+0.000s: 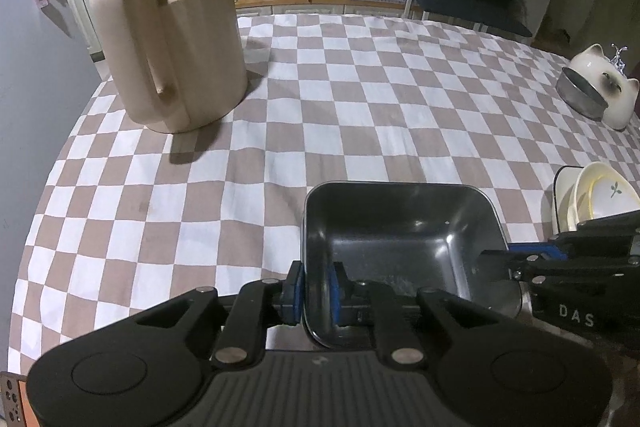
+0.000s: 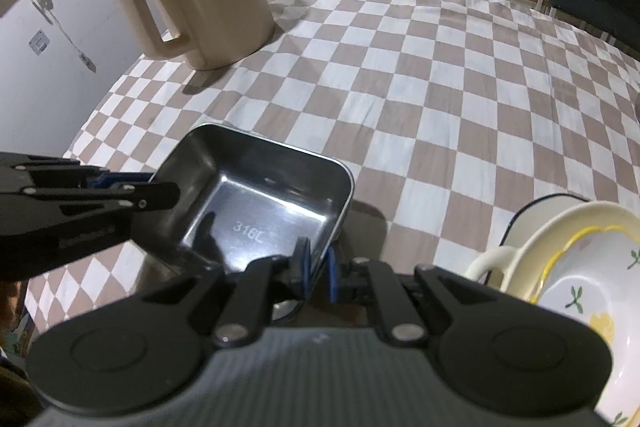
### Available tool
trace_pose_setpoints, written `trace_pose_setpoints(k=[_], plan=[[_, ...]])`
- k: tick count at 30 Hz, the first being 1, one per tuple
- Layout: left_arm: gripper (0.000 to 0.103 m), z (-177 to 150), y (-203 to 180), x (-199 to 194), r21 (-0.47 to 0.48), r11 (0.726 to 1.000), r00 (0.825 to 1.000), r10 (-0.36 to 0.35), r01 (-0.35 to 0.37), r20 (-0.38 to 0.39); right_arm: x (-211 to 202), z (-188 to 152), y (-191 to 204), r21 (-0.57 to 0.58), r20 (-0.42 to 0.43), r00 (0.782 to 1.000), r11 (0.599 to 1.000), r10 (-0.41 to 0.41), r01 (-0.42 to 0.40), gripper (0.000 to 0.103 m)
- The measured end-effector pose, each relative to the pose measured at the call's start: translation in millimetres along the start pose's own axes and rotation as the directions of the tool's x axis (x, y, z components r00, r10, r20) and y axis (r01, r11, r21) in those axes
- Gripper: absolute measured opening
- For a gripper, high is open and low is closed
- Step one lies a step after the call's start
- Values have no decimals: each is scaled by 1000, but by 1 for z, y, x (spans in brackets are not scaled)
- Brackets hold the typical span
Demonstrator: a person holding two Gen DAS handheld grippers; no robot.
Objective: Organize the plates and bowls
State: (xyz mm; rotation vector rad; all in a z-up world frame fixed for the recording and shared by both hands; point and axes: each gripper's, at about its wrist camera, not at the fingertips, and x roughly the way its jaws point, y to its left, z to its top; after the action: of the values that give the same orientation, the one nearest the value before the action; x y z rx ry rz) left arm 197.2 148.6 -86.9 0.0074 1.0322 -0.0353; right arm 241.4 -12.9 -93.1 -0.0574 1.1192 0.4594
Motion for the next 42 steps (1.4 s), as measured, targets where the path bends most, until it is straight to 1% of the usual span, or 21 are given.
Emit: trace_pose_setpoints(k=[9,10,12,14,17,18,19,20,22,36,37,40,42], plan=[[14,1,6,9,-9,1000,1000,-12,12,-17,1,2,-4,32,-3,1000,999,5,-5,12],[14,1,7,11,-8,1000,1000,-10,10,-25,1,3,-4,37,-4,1000,999,3,-3,12],[14,0,8,14,-2,1000,999,5,-5,-38,0,3,-5,40,-5,1000,999,-22,22,17],[14,0,10,16,-5,1000,999,10,-10,-47,0,3,-5,41,-6,1000,999,-28,28,20],[15,0,14,16,-13,1000,999,7,-8,-52,2,3,-7,53,-13,1000,998,-19,20,20],[13,0,14,15,-15,1000,999,2,-2,-51,3,3,-8,57,-16,1000,998,-15,16,20],[6,0,15,14,-11,1000,999,-10,10,-48,3,4,-8,63,-21,1000,998,-8,9,19],[3,0,14,13,-9,1000,999,-24,24,-43,4,4,-9,70,-22,1000,998,5,-3,14],[3,0,11,12,5,1000,999,-15,15,-40,5,5,-8,75,-25,999,997,21,-19,10],[3,2,11,15,-1,1000,999,-14,14,-35,5,4,-7,88,-16,1000,996,17,-16,10],[6,3,11,15,-3,1000,999,-17,17,-35,4,4,-6,86,-16,1000,996,16,-15,10],[7,2,12,14,-7,1000,999,-12,12,-32,5,4,-7,90,-21,1000,996,21,-19,11],[10,2,12,13,-10,1000,999,-5,5,-32,4,4,-6,84,-24,1000,996,15,-13,13]])
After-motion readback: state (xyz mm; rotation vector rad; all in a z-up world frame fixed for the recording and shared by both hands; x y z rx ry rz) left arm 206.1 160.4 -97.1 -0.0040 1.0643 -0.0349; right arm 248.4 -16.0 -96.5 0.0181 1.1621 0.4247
